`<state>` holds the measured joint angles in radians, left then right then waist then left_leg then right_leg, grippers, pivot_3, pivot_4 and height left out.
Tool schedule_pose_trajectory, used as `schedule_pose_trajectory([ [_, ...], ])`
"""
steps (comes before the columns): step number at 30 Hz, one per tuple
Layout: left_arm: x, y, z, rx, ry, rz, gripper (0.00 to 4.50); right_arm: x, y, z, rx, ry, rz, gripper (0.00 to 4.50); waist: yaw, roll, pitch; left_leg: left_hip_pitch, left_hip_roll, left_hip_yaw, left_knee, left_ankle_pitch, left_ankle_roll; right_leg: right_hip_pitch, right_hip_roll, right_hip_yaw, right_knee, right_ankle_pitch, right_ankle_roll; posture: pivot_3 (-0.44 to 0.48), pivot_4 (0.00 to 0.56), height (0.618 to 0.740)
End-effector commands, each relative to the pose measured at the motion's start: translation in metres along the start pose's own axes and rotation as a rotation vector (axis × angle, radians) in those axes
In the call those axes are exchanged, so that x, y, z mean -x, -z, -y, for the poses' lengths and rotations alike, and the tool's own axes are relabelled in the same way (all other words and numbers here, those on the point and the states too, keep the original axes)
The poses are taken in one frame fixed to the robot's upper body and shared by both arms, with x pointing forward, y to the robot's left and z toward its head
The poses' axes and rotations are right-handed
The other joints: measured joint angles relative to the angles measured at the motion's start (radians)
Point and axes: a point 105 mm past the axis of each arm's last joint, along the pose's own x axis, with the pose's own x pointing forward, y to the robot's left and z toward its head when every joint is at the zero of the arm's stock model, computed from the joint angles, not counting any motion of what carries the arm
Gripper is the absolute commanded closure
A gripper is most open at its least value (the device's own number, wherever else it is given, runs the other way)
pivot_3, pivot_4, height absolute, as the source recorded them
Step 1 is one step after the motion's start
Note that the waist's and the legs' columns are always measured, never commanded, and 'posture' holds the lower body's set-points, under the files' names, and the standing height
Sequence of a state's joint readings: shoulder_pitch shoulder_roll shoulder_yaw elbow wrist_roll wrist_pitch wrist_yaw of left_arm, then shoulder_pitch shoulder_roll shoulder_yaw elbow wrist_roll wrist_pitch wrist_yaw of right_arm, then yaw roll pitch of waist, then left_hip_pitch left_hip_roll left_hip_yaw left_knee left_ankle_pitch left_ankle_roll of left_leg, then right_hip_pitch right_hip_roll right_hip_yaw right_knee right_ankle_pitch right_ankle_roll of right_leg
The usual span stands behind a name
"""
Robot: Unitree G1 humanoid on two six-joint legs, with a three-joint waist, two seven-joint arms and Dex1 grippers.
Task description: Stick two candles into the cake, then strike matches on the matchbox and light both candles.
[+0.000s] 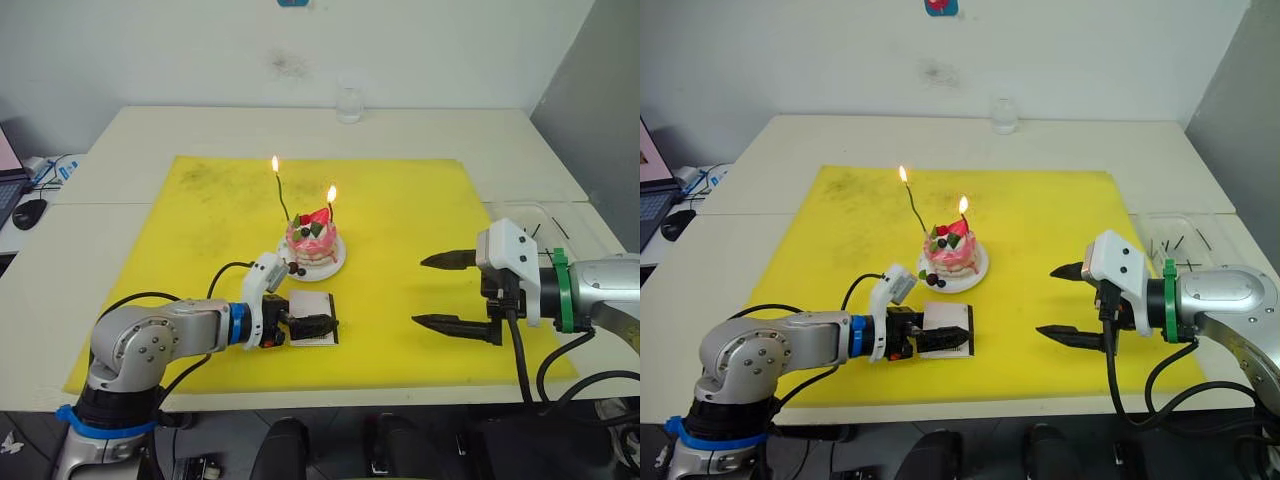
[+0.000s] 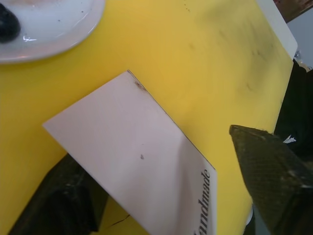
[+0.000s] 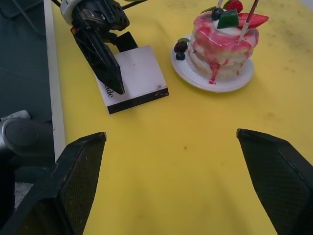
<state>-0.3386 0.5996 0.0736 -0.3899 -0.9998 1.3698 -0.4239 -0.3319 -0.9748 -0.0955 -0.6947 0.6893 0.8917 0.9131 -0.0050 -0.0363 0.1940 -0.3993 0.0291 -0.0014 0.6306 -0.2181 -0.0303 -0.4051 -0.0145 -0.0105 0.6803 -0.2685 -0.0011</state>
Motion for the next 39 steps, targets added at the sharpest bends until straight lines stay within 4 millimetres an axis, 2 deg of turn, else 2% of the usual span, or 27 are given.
schedule_pose_trajectory([
  [1, 0.014, -0.009, -0.004, -0.046, -0.035, 0.008, 0.03, 0.003, -0.007, -0.001, 0.051, 0.009, 0.007, 0.0, 0.0, 0.0, 0.0, 0.0, 0.0, 0.0, 0.0, 0.0, 0.0, 0.0, 0.0, 0.0, 0.0, 0.0, 0.0, 0.0, 0.15, 0.74],
  [7, 0.037, -0.02, -0.004, -0.136, -0.052, -0.006, 0.03, 0.005, -0.009, 0.0, 0.065, 0.016, 0.009, 0.0, 0.0, 0.0, 0.0, -0.001, 0.0, 0.001, 0.0, 0.0, 0.0, 0.0, 0.0, 0.001, -0.002, 0.0, 0.0, 0.0, 0.15, 0.74],
  [11, 0.06, -0.026, 0.002, -0.178, -0.032, -0.008, 0.03, 0.008, -0.01, 0.001, 0.074, 0.018, 0.008, 0.0, 0.0, -0.001, 0.0, -0.001, 0.0, 0.001, -0.001, 0.0, 0.0, -0.001, -0.001, 0.0, -0.002, 0.0, 0.0, 0.0, 0.15, 0.74],
  [14, 0.084, -0.031, 0.002, -0.248, -0.058, 0.007, 0.03, 0.014, -0.013, 0.004, 0.088, 0.032, 0.011, 0.0, -0.001, -0.001, 0.001, -0.001, 0.0, 0.001, -0.001, 0.0, 0.0, -0.001, -0.002, 0.001, -0.002, 0.0, 0.0, 0.0, 0.15, 0.74],
  [18, 0.121, -0.05, -0.024, -0.515, -0.255, 0.078, 0.03, 0.031, -0.019, 0.015, 0.129, 0.101, 0.016, 0.0, 0.002, 0.0, 0.001, -0.001, 0.0, 0.001, -0.002, 0.0, 0.0, -0.002, -0.002, 0.0, -0.002, -0.001, -0.002, 0.0, 0.15, 0.74],
  [20, 0.139, -0.05, -0.041, -0.575, -0.339, 0.051, 0.03, 0.043, -0.023, 0.023, 0.163, 0.143, 0.024, 0.0, 0.004, 0.0, 0.001, -0.001, 0.0, 0.001, -0.002, 0.0, 0.0, -0.002, -0.002, 0.0, -0.002, -0.002, -0.003, 0.0, 0.15, 0.74],
  [22, 0.151, -0.053, -0.05, -0.659, -0.394, 0.08, 0.03, 0.054, -0.028, 0.03, 0.193, 0.175, 0.043, 0.0, 0.004, 0.0, 0.001, -0.001, 0.0, 0.002, -0.002, 0.0, 0.0, -0.002, -0.003, 0.0, -0.002, -0.003, -0.005, 0.0, 0.15, 0.74],
  [25, 0.159, -0.054, -0.053, -0.759, -0.42, 0.124, 0.03, 0.066, -0.035, 0.032, 0.213, 0.167, 0.079, 0.0, 0.004, 0.0, 0.001, -0.001, 0.0, 0.003, -0.002, 0.0, 0.0, -0.001, -0.004, 0.0, -0.004, -0.003, -0.006, 0.0, 0.15, 0.74],
  [29, 0.16, -0.046, -0.054, -0.755, -0.4, 0.137, 0.03, 0.074, -0.039, 0.03, 0.183, 0.128, 0.081, 0.0, 0.004, 0.0, 0.001, -0.002, 0.0, 0.003, -0.002, -0.001, 0.0, -0.002, -0.005, 0.0, -0.006, -0.001, -0.002, 0.0, 0.15, 0.74],
  [35, 0.156, -0.041, -0.053, -0.755, -0.387, 0.127, 0.03, 0.092, -0.016, 0.026, 0.12, 0.11, -0.064, 0.0, 0.006, 0.0, 0.001, -0.002, 0.0, 0.004, -0.003, -0.001, 0.0, -0.001, -0.005, -0.002, -0.006, -0.002, -0.002, 0.0, 0.15, 0.74],
  [39, 0.149, -0.037, -0.052, -0.733, -0.356, 0.118, 0.03, 0.093, -0.009, 0.027, 0.125, 0.131, -0.076, 0.0, 0.005, 0.0, 0.001, -0.001, 0.001, 0.004, -0.002, -0.001, 0.0, -0.001, -0.005, -0.001, -0.005, -0.001, -0.001, 0.0, 0.15, 0.74],
])
